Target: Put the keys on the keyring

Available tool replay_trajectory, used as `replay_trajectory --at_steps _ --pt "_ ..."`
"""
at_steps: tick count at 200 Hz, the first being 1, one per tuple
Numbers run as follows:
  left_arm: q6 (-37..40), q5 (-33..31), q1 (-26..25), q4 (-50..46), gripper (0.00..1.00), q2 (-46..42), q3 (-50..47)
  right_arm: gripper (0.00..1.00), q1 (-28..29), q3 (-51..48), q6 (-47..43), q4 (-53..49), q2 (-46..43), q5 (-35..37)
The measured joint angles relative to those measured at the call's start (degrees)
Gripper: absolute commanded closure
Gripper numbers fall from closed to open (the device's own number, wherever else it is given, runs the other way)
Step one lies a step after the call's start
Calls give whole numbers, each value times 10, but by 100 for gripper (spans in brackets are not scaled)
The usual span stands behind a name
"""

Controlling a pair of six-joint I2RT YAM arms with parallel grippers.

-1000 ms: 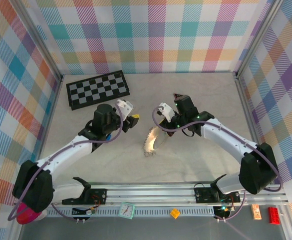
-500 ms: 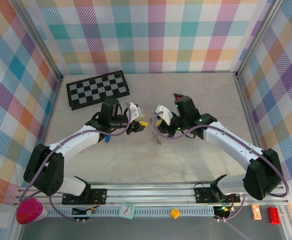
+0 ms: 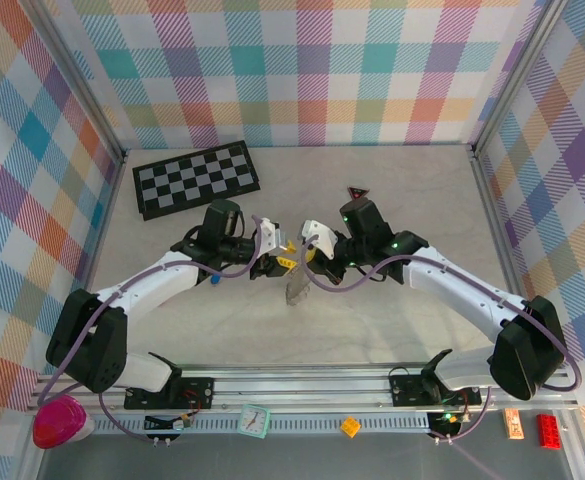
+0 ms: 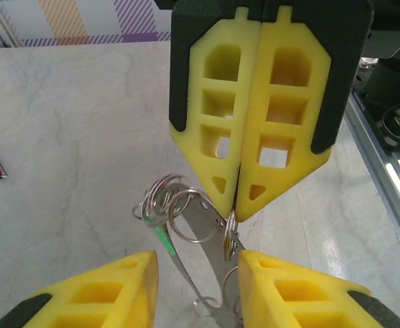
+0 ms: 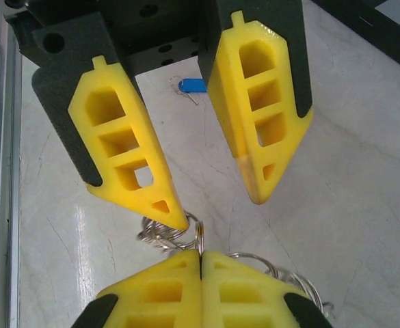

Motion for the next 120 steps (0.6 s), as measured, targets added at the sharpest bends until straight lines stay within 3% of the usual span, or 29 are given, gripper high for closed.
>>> replay_trajectory --at_steps 56,120 --pt "26 5 -1 -32 80 0 0 100 10 0 -9 4 1 5" --pt "44 17 -4 -58 85 1 1 100 24 0 -11 7 12 7"
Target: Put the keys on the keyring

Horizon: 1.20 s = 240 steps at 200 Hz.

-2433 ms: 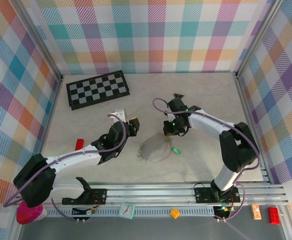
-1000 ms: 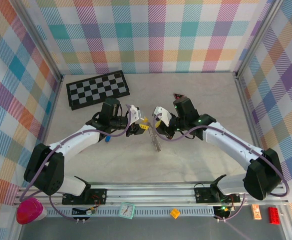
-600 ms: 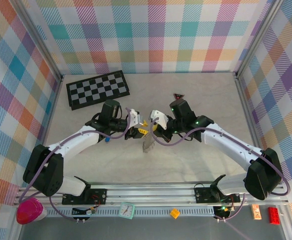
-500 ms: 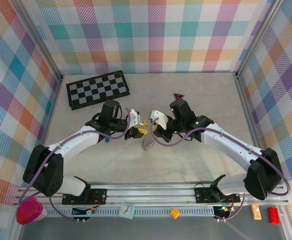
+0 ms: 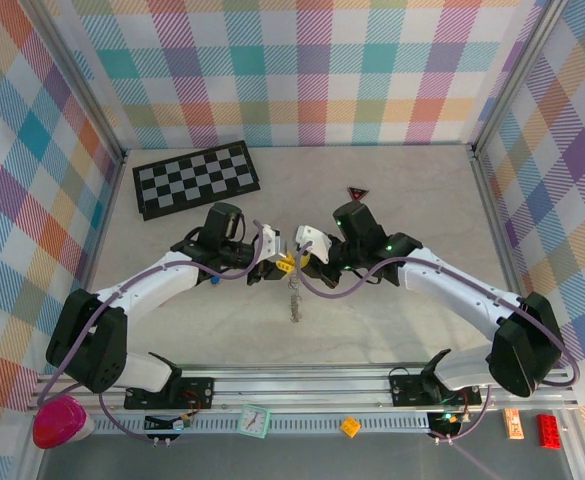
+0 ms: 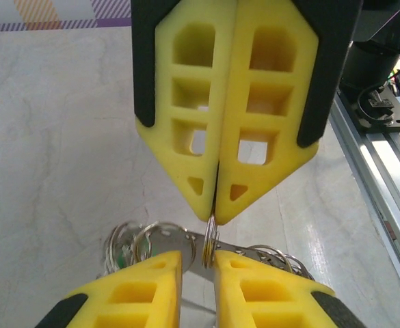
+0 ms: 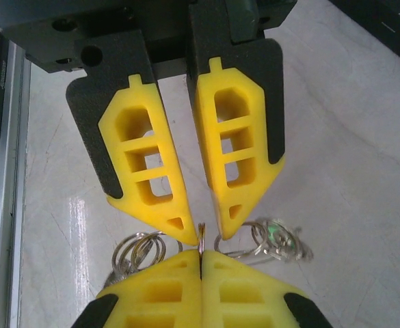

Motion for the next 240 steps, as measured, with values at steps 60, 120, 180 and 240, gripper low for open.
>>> replay_trajectory --at_steps 60,120,180,240 --pt "7 12 -1 -6 100 0 2 98 4 0 -2 10 3 0" --pt "-32 16 -6 70 100 -3 -37 72 -51 -129 68 149 -84 -49" --pt "-139 30 -7 221 100 -7 -93 74 -65 -260 106 335 -101 -89" --pt "-189 42 -8 299 100 -7 -114 83 -65 -260 125 428 -67 -108"
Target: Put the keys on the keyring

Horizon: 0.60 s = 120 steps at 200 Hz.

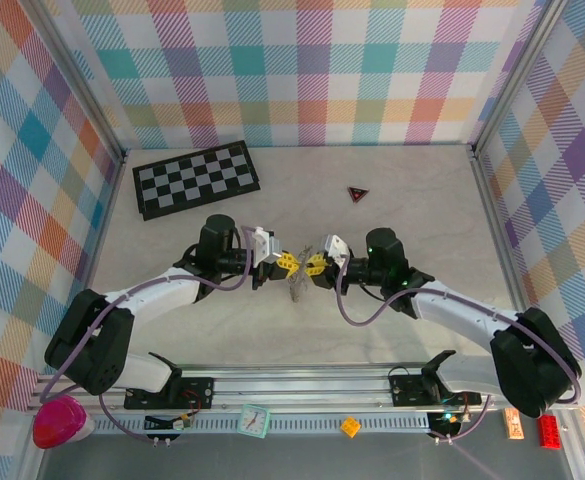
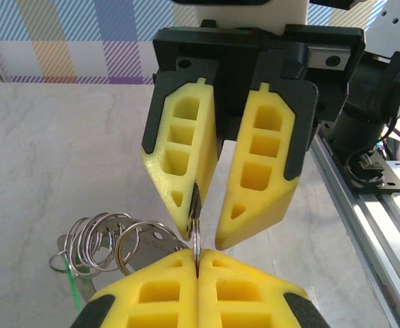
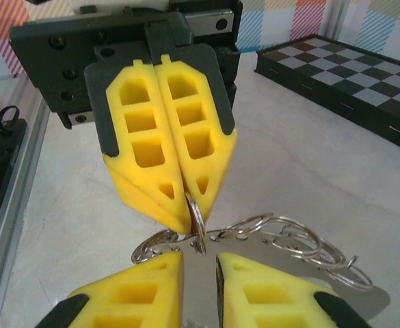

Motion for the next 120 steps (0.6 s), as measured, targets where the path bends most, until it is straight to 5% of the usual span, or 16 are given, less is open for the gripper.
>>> replay_trajectory --at_steps 95,120 --pt "-54 9 -1 82 100 17 -18 100 0 0 13 24 14 -19" --pt "-60 6 -1 92 87 17 -21 100 0 2 13 22 14 -18"
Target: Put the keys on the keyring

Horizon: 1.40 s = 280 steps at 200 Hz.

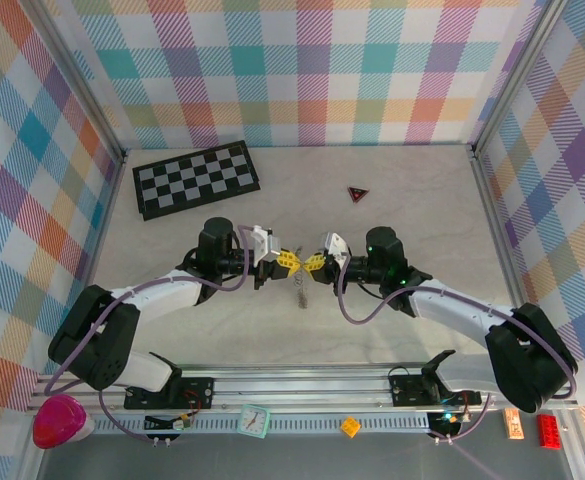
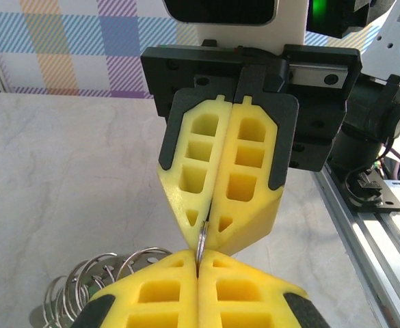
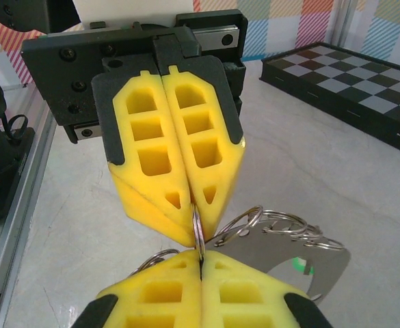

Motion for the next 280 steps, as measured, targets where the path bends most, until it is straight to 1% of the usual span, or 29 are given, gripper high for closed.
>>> replay_trajectory --at_steps 16,31,42,73,95,122,155,168,175,180,201,206,223,246,280 --pt "0 -8 0 1 81 0 0 100 2 7 -5 -17 0 0" --pt "7 -19 -2 -8 80 -4 0 100 4 20 -20 -48 0 0" --pt "21 -30 -6 -32 80 -11 0 100 6 35 -35 -82 0 2" --pt "79 -62 -21 -130 85 -26 23 100 16 83 -88 -192 0 27" --pt "116 -80 -28 -191 86 -30 43 100 25 111 -127 -258 0 50" --pt "146 -91 -31 -245 87 -35 57 100 44 144 -170 -325 0 77" --pt "171 -92 -34 -290 96 -37 71 100 54 173 -205 -377 0 101" --pt "177 -91 -34 -295 98 -37 71 100 55 178 -210 -385 0 105" --pt "180 -92 -35 -296 99 -37 71 89 56 178 -211 -386 0 105" --pt "181 -91 -35 -299 100 -37 71 84 56 177 -210 -386 0 106" --pt "179 -92 -35 -296 100 -37 70 70 56 158 -199 -352 -11 100" --pt "177 -92 -35 -293 100 -37 69 68 55 148 -193 -339 -17 98" --pt "170 -91 -35 -274 100 -37 61 67 49 115 -180 -304 -36 89" --pt "162 -88 -35 -254 100 -37 53 67 44 84 -158 -261 -40 79" --pt "151 -78 -35 -228 100 -37 46 71 41 55 -134 -209 -37 79"
